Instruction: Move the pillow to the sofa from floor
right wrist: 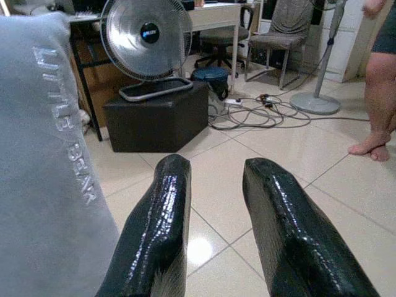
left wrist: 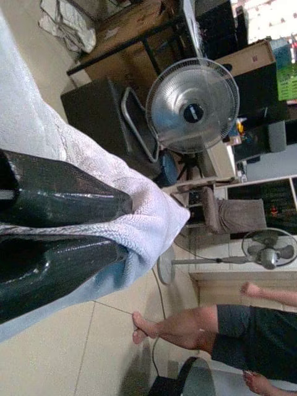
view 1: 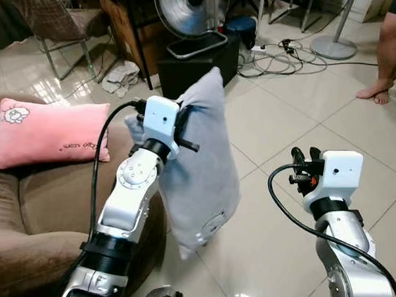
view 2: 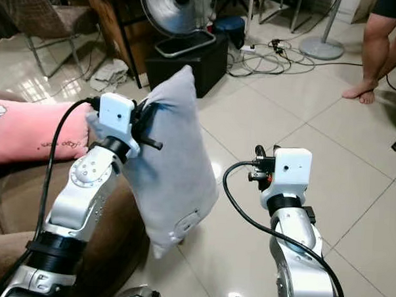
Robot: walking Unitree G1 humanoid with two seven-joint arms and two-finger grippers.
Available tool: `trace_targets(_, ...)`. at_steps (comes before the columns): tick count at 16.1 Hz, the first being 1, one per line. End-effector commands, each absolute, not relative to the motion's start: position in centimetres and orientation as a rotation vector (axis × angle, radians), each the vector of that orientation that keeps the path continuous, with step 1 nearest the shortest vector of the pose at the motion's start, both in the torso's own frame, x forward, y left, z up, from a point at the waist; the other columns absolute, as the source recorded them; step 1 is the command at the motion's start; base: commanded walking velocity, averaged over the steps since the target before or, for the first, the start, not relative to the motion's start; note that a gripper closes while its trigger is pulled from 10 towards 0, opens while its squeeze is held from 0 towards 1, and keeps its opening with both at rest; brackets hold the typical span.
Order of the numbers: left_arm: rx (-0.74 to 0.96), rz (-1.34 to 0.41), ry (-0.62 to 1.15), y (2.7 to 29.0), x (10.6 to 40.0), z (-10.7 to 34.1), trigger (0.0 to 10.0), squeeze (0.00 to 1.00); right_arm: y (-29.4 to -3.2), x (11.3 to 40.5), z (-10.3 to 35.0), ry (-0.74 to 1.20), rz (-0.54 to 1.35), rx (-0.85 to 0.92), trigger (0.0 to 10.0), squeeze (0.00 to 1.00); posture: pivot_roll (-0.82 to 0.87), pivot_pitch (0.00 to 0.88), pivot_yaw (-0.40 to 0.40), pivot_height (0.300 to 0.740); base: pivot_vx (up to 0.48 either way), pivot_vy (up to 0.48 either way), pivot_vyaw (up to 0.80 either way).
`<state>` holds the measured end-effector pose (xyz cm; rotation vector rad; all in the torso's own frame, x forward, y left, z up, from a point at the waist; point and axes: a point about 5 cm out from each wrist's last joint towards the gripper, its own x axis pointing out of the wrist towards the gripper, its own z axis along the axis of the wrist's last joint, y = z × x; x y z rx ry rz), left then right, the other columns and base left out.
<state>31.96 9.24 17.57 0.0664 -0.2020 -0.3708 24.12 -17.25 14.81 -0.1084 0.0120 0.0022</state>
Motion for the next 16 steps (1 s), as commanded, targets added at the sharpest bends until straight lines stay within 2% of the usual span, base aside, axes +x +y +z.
trace_targets(1, 0.071, -0.377, -0.250, 8.96, 32.26, 18.91, 10.0, 0.00, -16.63, 23.98, 14.46, 0.032, 0.037, -0.114, 10.0, 0.00, -0.14, 0.000, 0.102, 0.740, 0.307, 0.000, 0.80)
trace_targets(16, 0.081, -0.390, -0.242, 8.60, 32.49, 18.88, 10.0, 0.00, -16.12, 23.66, 13.70, 0.058, 0.100, -0.149, 10.0, 0.00, -0.14, 0.000, 0.098, 0.740, 0.306, 0.000, 0.80)
